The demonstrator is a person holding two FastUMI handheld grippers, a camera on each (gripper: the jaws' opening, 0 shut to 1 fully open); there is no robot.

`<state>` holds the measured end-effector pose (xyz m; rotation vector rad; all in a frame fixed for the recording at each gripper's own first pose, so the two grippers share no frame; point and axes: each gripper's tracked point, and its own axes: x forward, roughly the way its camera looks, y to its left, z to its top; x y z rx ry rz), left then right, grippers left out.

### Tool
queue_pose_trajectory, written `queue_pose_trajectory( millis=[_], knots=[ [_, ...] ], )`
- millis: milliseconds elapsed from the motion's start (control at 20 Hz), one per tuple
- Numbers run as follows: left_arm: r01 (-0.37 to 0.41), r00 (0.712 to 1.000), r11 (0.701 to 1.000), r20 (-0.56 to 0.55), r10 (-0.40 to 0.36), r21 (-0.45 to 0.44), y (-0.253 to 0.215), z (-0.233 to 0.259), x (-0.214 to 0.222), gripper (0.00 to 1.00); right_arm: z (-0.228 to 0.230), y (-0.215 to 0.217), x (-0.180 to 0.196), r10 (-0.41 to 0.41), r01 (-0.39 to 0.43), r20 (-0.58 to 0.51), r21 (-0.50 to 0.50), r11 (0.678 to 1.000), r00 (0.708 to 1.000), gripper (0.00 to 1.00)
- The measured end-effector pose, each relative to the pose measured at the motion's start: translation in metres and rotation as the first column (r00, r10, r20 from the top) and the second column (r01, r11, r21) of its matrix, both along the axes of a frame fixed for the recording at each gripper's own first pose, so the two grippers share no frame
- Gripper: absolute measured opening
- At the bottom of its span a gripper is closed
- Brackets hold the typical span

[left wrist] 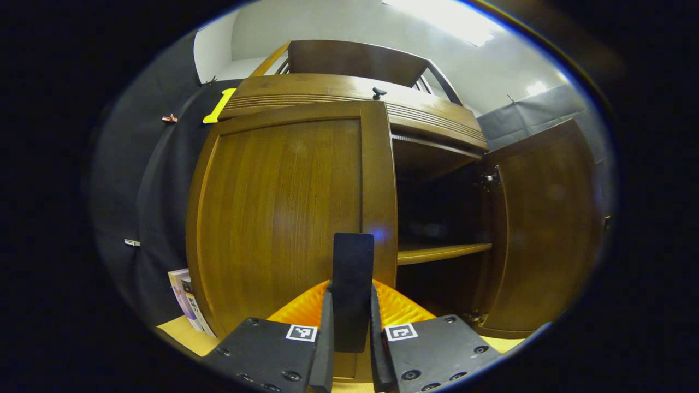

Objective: Open the right door of the double-door shoe cabinet with the right hand, and open the left door with the left hand.

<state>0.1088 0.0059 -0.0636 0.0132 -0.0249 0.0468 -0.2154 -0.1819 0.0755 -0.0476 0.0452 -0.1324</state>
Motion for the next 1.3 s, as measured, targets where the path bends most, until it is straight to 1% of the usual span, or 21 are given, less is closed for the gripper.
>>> queue_pose_trajectory(
  millis=[100,200,250,300,350,400,500,550,700,800,850,950,1150,1250,1300],
  knots=[
    [0.019,1.0,1.0,-0.017,-0.018,0.005,0.001,0.001,-0.012,0.29,0.003,0.019,0.003,0.032,-0.032,0.008,-0.001,0.999,0.999,0.93],
    [0.036,0.999,0.999,-0.029,-0.036,0.002,0.003,0.002,-0.022,0.33,-0.002,0.037,0.005,0.062,-0.062,0.005,-0.008,0.998,0.998,0.93],
    [0.048,0.998,0.999,-0.032,-0.048,-0.004,0.004,0.003,-0.027,0.33,-0.005,0.044,0.008,0.074,-0.074,0.0,-0.012,0.997,0.997,0.93],
    [0.06,0.998,0.998,-0.033,-0.06,-0.009,0.005,0.004,-0.033,0.31,-0.007,0.05,0.009,0.086,-0.086,-0.008,-0.016,0.996,0.996,0.93],
    [0.072,0.997,0.997,-0.036,-0.072,-0.01,0.006,0.005,-0.039,0.31,-0.01,0.056,0.012,0.091,-0.091,-0.01,-0.021,0.996,0.996,0.93],
    [0.085,0.996,0.996,-0.038,-0.085,-0.009,0.008,0.004,-0.044,0.29,-0.009,0.061,0.013,0.097,-0.097,-0.008,-0.027,0.995,0.995,0.94],
    [0.106,0.993,0.994,-0.043,-0.107,-0.012,0.012,0.007,-0.054,0.29,-0.01,0.073,0.016,0.106,-0.106,-0.003,-0.043,0.993,0.994,0.96],
    [0.115,0.992,0.993,-0.045,-0.115,-0.014,0.015,0.008,-0.06,0.31,-0.01,0.079,0.017,0.112,-0.111,0.001,-0.049,0.993,0.994,0.96],
    [0.131,0.99,0.991,-0.05,-0.131,-0.014,0.022,0.009,-0.078,0.29,-0.011,0.096,0.02,0.138,-0.137,0.013,-0.043,0.99,0.99,0.96],
    [0.13,0.99,0.991,-0.054,-0.13,-0.013,0.027,0.011,-0.089,0.29,-0.011,0.106,0.023,0.154,-0.154,0.016,-0.034,0.988,0.988,0.97],
    [0.127,0.99,0.992,-0.056,-0.127,-0.011,0.03,0.013,-0.095,0.33,-0.012,0.11,0.026,0.162,-0.161,0.015,-0.028,0.987,0.987,0.97],
    [0.121,0.991,0.993,-0.061,-0.121,-0.008,0.036,0.014,-0.103,0.32,-0.013,0.121,0.026,0.182,-0.181,0.012,-0.017,0.983,0.983,0.96],
    [0.106,0.992,0.994,-0.067,-0.107,-0.016,0.047,0.017,-0.118,0.31,-0.019,0.139,0.031,0.225,-0.225,0.003,-0.006,0.974,0.974,0.97],
    [0.088,0.994,0.996,-0.069,-0.088,-0.015,0.053,0.017,-0.125,0.31,-0.022,0.147,0.035,0.245,-0.245,0.001,-0.007,0.97,0.97,0.97],
    [0.077,0.994,0.997,-0.071,-0.077,-0.008,0.056,0.017,-0.129,0.29,-0.025,0.151,0.036,0.255,-0.255,0.003,-0.002,0.967,0.967,0.97]
  ],
)
